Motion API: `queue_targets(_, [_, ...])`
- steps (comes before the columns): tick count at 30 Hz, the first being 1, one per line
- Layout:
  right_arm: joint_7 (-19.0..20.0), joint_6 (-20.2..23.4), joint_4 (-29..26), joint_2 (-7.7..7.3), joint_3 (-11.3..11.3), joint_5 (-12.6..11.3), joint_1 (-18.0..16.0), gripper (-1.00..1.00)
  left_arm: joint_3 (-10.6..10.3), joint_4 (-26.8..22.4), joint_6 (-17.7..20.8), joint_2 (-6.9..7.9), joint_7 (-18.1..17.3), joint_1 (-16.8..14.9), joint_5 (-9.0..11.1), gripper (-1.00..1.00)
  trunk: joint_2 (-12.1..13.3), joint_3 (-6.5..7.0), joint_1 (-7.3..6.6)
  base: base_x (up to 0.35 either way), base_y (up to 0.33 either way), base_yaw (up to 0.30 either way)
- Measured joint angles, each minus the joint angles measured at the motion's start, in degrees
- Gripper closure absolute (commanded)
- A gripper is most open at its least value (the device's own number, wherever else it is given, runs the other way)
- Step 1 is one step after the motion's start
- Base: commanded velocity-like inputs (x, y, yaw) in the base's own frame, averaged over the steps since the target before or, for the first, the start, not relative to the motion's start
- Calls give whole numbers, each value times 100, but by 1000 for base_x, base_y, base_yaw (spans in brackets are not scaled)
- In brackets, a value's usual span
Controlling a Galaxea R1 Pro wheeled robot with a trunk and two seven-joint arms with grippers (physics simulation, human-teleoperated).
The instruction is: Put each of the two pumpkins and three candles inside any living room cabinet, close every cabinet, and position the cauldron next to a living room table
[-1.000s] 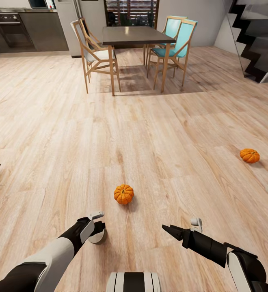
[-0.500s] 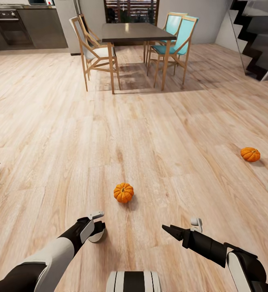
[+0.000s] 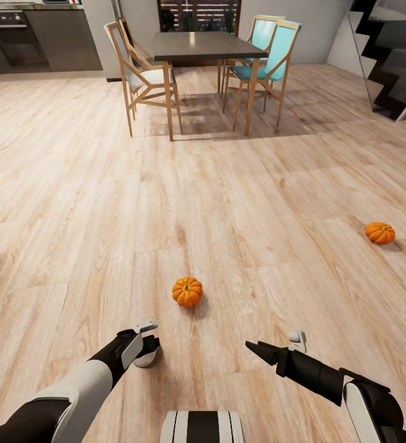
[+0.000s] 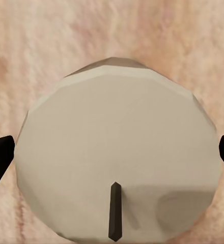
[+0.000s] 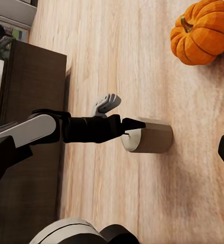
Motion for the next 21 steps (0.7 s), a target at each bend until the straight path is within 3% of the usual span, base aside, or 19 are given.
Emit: queue_targets(21, [0,0,5,0,0,0,0,-100,-2,0,0,0,-2,0,1,-100,0,0,0,0,0,0])
